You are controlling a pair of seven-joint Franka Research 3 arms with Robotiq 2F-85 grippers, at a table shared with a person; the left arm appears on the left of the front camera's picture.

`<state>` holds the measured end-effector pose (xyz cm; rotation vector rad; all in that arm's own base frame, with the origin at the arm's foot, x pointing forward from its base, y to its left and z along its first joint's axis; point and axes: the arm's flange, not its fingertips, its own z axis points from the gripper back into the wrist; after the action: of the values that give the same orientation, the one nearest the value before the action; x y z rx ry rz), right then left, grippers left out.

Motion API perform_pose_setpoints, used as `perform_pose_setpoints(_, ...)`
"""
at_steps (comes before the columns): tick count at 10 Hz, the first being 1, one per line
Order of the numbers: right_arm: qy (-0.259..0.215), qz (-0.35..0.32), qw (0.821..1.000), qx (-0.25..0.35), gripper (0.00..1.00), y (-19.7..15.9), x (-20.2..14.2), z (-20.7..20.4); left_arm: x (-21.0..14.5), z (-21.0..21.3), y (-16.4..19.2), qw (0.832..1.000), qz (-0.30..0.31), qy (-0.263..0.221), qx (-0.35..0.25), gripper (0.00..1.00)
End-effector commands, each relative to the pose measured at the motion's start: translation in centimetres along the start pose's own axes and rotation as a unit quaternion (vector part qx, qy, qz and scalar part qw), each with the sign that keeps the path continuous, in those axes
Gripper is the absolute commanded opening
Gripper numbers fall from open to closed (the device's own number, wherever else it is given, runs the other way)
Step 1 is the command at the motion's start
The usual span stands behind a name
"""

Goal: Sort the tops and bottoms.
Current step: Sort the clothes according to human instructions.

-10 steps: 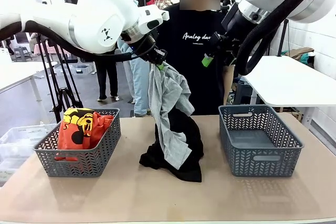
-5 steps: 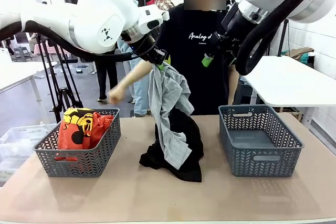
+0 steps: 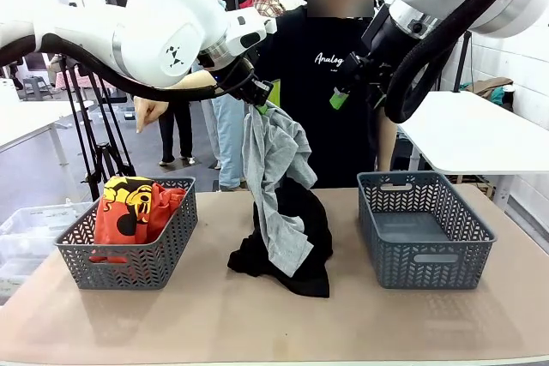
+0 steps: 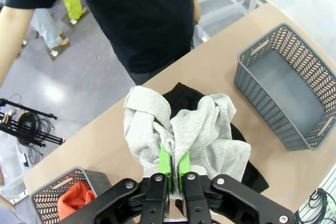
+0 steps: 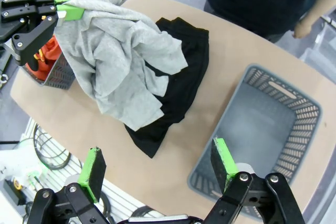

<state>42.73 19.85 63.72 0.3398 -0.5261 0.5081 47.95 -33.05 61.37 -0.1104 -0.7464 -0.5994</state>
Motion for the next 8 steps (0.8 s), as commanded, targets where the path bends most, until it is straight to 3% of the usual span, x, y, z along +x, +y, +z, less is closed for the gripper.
perform_pose_setpoints(1, 0.003, 0.003, 1.0, -0.002, 1.0, -0.19, -0.09, -0.07, 0.27, 0.42, 0.08, 1.0, 0.01, -0.005, 0.0, 0.0)
perform_pose_setpoints(8, 0.003, 0.003, 1.0, -0.002, 1.0, -0.19, -0.09, -0.07, 0.27, 0.42, 0.08, 1.0, 0.01, -0.005, 0.0, 0.0)
